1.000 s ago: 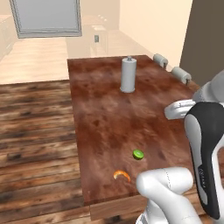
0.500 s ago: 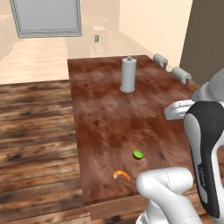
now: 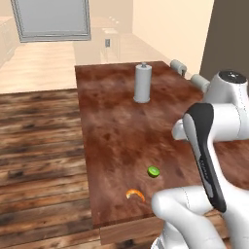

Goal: Open the fridge, remove the kiwi, onion, and shrimp, and place them on any counter.

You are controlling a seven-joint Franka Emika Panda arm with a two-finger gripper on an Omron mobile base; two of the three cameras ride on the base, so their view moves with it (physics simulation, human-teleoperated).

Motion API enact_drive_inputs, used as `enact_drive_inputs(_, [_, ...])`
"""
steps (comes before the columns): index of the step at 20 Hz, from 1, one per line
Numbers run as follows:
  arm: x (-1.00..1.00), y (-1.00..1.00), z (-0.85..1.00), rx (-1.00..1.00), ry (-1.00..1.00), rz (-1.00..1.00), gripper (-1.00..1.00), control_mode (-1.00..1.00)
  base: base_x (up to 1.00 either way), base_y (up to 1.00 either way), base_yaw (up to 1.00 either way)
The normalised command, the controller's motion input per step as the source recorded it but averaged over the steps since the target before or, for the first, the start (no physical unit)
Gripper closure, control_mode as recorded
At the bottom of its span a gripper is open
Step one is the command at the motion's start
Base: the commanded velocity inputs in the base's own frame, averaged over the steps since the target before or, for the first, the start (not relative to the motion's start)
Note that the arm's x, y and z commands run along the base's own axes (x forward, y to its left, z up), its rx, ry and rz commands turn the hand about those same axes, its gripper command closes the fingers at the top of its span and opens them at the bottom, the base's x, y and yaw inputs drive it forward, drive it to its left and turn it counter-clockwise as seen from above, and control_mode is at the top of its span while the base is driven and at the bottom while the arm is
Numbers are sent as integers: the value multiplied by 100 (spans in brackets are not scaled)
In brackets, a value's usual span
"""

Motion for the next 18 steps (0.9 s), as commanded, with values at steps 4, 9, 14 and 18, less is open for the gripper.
enact_drive_inputs(4, [61,-6,-75,0,22,0,100,-100,0,0,0])
enact_drive_inputs(9, [54,-19,-75,4,4,0,100,-100,0,0,0])
enact_drive_inputs(14, [69,-21,-72,7,0,0,100,-100,0,0,0])
enact_drive_inputs(18, [68,-19,-74,8,0,0,100,-100,0,0,0])
